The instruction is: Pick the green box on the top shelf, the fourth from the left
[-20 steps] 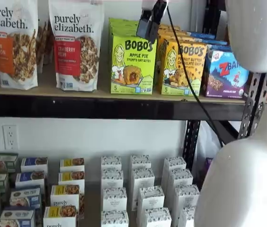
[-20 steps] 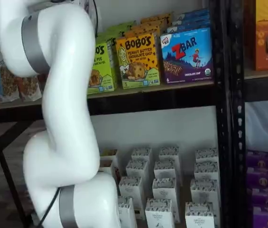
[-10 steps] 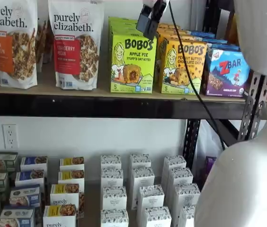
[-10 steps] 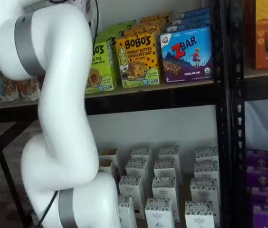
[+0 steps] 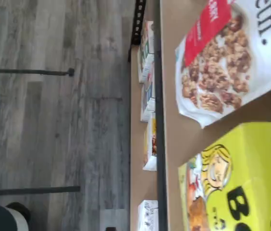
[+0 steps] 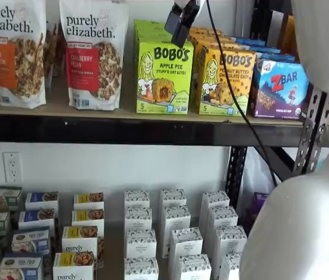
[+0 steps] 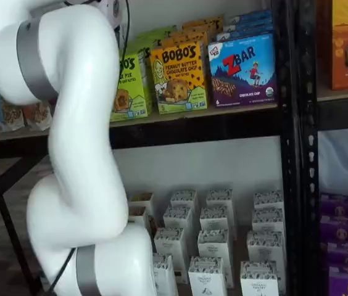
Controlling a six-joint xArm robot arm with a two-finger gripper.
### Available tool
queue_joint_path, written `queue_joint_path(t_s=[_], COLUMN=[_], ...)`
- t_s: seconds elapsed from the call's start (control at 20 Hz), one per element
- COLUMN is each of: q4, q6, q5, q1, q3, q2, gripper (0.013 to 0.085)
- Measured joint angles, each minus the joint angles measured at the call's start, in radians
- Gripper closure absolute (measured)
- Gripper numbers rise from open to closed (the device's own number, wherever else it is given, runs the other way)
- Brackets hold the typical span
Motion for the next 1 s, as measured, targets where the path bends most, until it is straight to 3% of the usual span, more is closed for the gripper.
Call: queue_joint_path(t_s=[0.6, 1.0], q4=[-0.014, -0.039], q6=[-0.049, -0.065], q5=[0.007, -0.010], q1=[-0.043, -0.047], q3=[-0.061, -0.058], q2=[0.077, 0.101], gripper=[0.0130, 0.0130])
